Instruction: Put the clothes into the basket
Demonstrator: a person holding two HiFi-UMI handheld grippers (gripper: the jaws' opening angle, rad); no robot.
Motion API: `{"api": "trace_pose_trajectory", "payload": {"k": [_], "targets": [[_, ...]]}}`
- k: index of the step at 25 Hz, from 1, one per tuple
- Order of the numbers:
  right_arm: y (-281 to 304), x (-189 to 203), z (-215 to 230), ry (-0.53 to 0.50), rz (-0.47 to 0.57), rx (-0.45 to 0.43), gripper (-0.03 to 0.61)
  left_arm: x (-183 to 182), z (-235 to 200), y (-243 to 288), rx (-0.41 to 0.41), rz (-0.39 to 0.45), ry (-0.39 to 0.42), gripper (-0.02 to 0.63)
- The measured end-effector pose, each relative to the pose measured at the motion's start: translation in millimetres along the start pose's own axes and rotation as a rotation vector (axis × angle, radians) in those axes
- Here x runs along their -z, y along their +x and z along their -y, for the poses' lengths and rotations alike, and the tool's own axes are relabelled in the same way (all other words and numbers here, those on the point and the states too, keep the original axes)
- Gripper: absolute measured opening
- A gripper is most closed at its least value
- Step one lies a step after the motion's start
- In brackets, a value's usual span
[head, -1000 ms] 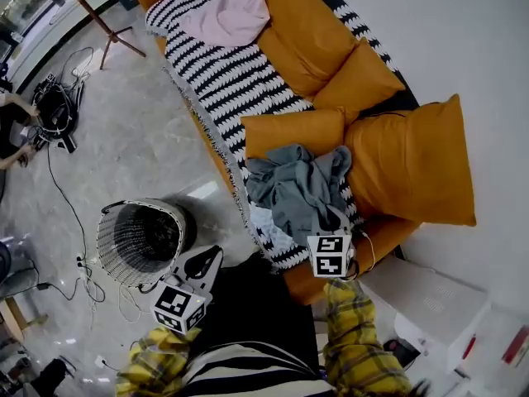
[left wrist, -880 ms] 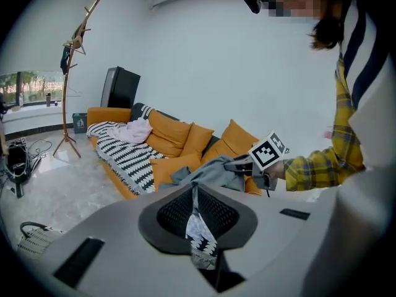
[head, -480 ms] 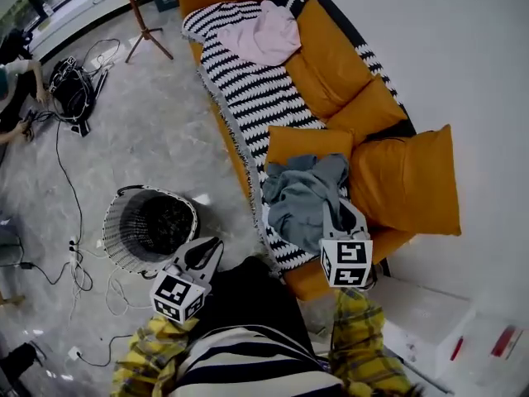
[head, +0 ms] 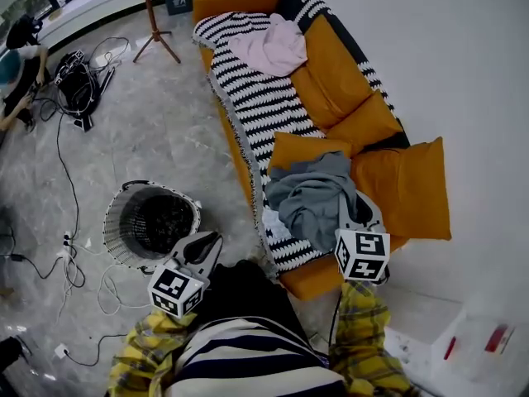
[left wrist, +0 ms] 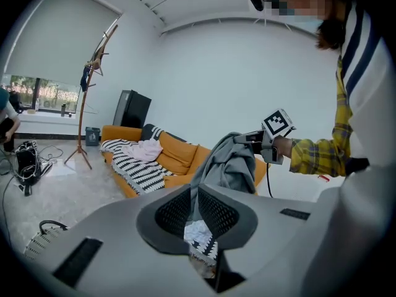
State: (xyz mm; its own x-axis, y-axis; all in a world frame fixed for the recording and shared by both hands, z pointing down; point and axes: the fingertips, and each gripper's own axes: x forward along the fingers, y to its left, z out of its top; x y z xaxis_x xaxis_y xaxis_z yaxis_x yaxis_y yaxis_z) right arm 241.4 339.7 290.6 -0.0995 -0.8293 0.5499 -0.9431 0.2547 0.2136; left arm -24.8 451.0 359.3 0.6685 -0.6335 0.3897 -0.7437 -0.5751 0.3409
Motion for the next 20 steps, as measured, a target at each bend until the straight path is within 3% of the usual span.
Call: {"api": "trace_pose_trajectory", "payload": {"k": [10,15,20], "targets": [[-21.7,-45.6,22.9,0.007,0.082,0.014,0.067,-9.4,21.2,25.0,0.102,-0.019,0.058,0.05],[-43.7,-87.7,19.4,0.013,0.171,-0.031,0.067,3.2,36.7,43.2,0.181,-0.075,0.087,0.125],[-76.1,-152.7,10.3,0.002,0.297,-0.102,0.067,17.4,50.2,68.5,0.259,-0.125,0.173,0.204]]}}
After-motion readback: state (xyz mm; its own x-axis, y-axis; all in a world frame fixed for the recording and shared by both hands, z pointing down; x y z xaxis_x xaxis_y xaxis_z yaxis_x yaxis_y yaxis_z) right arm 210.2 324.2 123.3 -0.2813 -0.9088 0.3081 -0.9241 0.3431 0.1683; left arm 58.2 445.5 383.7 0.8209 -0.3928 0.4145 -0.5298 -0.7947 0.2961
